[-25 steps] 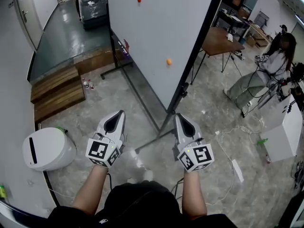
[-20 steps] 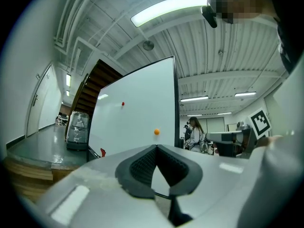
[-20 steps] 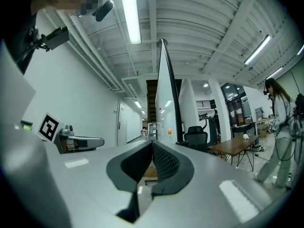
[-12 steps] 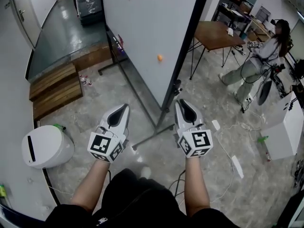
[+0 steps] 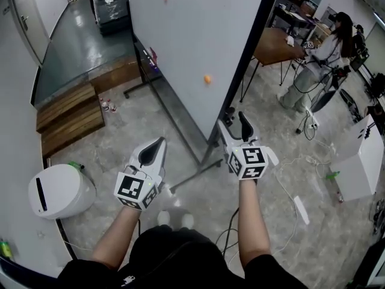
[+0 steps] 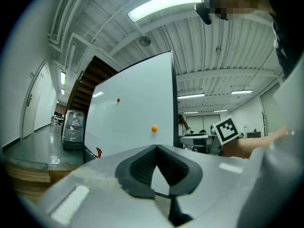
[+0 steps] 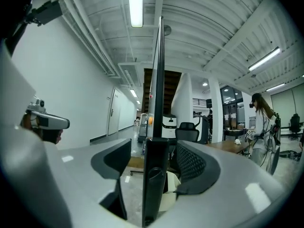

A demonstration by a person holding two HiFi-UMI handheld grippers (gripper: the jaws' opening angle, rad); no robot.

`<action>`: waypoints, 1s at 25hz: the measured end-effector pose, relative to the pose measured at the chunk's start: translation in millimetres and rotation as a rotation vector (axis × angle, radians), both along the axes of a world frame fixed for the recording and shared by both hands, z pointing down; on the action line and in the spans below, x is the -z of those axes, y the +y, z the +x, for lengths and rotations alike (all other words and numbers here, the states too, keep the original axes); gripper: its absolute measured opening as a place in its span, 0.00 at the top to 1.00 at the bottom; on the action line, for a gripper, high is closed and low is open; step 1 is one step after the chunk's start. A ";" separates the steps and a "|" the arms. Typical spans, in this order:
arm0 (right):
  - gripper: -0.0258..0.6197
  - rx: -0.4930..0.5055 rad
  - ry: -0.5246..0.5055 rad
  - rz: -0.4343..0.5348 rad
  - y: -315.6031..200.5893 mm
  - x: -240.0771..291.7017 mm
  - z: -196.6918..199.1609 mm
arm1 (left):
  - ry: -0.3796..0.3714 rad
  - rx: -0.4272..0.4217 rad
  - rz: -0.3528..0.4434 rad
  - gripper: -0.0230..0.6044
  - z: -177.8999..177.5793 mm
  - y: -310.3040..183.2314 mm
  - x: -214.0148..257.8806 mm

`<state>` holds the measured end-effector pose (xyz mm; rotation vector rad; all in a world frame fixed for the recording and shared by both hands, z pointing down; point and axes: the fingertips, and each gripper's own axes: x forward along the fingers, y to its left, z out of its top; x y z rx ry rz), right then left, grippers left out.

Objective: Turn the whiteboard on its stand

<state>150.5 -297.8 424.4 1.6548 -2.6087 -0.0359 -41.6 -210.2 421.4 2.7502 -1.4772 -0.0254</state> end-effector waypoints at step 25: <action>0.67 0.035 0.004 -0.048 -58.9 -9.4 -28.7 | -0.019 0.040 -0.028 0.96 -42.4 -25.6 -6.5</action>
